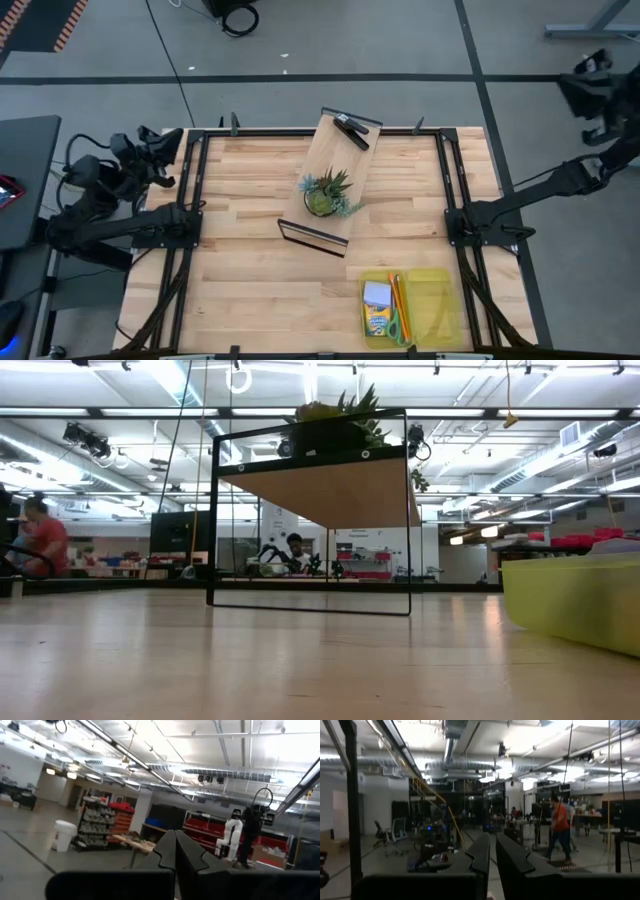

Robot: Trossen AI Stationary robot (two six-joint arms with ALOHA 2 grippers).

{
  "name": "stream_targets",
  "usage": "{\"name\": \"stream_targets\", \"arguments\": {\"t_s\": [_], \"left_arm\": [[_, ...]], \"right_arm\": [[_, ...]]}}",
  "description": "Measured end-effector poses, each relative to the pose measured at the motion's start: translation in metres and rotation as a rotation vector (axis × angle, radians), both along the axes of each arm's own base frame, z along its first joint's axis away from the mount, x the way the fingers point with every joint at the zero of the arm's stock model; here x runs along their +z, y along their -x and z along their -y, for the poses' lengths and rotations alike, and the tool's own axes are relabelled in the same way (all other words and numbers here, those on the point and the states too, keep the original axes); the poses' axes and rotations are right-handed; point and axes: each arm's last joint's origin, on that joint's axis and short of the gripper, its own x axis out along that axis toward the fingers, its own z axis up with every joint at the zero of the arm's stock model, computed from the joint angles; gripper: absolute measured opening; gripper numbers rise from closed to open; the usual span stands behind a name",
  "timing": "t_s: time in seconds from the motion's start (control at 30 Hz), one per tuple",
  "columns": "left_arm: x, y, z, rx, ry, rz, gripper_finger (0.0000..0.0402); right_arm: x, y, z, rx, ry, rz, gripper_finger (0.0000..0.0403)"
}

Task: Pack school essentials
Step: Return to Home Position

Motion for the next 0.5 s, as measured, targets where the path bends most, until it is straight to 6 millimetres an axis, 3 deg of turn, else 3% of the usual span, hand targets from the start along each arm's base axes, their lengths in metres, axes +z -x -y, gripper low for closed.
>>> {"name": "stream_targets", "arguments": {"t_s": [0.5], "left_arm": [[-0.025, -0.02, -0.005, -0.067, 0.04, 0.012, 0.0003]], "right_arm": [[-0.018, -0.046, -0.009, 0.007, -0.066, -0.099, 0.0037]]}}
